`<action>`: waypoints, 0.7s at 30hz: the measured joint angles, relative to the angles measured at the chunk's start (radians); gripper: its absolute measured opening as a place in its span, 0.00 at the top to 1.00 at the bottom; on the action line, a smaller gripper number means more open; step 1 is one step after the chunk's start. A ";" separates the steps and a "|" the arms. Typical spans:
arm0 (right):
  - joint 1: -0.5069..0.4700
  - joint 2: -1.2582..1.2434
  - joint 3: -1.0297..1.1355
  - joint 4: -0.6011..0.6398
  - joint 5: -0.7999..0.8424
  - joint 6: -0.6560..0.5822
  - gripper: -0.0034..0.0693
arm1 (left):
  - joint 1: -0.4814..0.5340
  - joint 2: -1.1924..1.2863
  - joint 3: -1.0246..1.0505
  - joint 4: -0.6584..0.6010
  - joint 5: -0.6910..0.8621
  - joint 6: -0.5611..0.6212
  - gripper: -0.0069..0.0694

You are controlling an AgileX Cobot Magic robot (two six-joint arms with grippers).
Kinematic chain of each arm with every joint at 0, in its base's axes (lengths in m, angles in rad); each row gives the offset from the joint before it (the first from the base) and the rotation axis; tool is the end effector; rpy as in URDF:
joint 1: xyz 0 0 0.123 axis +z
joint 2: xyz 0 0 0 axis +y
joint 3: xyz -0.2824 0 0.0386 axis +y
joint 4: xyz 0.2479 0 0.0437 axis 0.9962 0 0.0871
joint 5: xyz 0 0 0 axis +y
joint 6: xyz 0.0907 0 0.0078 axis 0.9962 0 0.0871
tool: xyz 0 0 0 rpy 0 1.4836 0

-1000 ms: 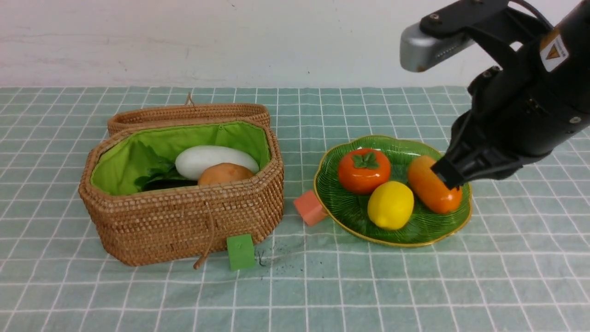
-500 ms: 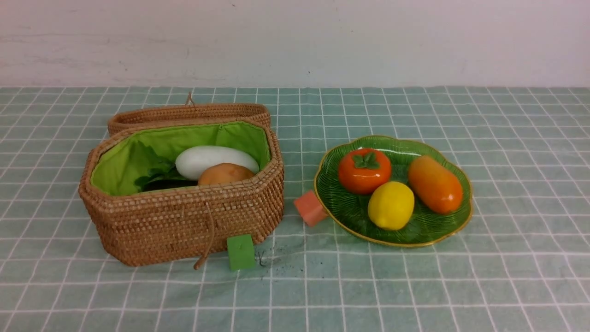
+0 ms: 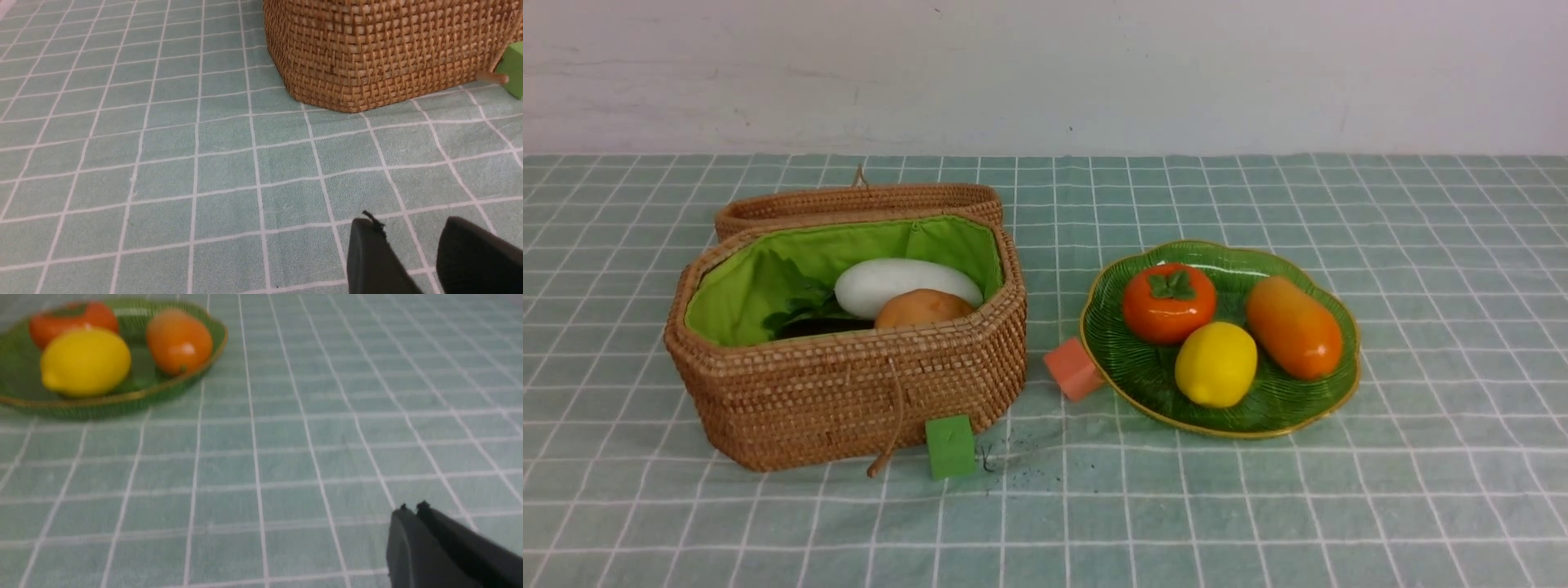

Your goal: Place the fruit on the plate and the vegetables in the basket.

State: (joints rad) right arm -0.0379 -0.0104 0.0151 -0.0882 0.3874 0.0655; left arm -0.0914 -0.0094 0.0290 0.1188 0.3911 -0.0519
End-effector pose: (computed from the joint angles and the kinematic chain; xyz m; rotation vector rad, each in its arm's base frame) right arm 0.0520 -0.0050 0.1739 0.0433 1.8742 -0.0684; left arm 0.0524 -0.0007 0.1690 0.1104 1.8883 0.0200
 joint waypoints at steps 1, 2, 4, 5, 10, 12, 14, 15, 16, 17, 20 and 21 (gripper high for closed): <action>0.000 -0.001 0.001 0.008 0.000 -0.017 0.94 | 0.000 0.000 0.000 0.000 -0.001 0.000 0.60; 0.000 -0.001 0.001 0.023 0.000 -0.044 0.94 | 0.000 0.000 0.000 0.000 0.000 0.000 0.60; 0.000 -0.001 0.001 0.043 0.000 -0.066 0.94 | 0.000 0.000 0.000 0.000 0.000 0.000 0.60; 0.000 -0.001 0.001 0.050 0.000 -0.066 0.93 | 0.000 0.000 0.000 0.000 0.000 0.000 0.60; 0.000 -0.001 0.001 0.076 -0.001 -0.078 0.92 | 0.000 0.000 0.000 0.000 0.000 0.000 0.60; 0.000 -0.001 0.001 0.076 -0.001 -0.078 0.92 | 0.000 0.000 0.000 0.000 0.000 0.000 0.60; 0.000 -0.001 0.001 0.076 -0.001 -0.076 0.92 | 0.000 0.000 0.000 0.000 0.000 0.000 0.60; 0.000 -0.001 0.001 0.076 -0.001 -0.074 0.92 | 0.000 0.000 0.000 0.000 0.000 0.000 0.60; 0.000 -0.001 0.001 0.076 -0.001 -0.066 0.91 | 0.000 0.000 0.000 0.000 0.000 0.000 0.60; 0.000 -0.001 0.001 0.077 -0.001 -0.066 0.91 | 0.000 0.000 0.000 0.000 0.000 0.000 0.60; 0.000 -0.001 0.001 0.078 -0.001 -0.066 0.90 | 0.000 0.000 0.000 0.000 0.000 0.000 0.60; 0.000 -0.001 0.001 0.079 -0.001 -0.066 0.90 | 0.000 0.000 0.000 0.000 0.000 0.000 0.60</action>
State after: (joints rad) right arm -0.0379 -0.0114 0.0160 -0.0090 0.3865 0.0000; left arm -0.0914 -0.0094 0.0290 0.1188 0.3910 -0.0519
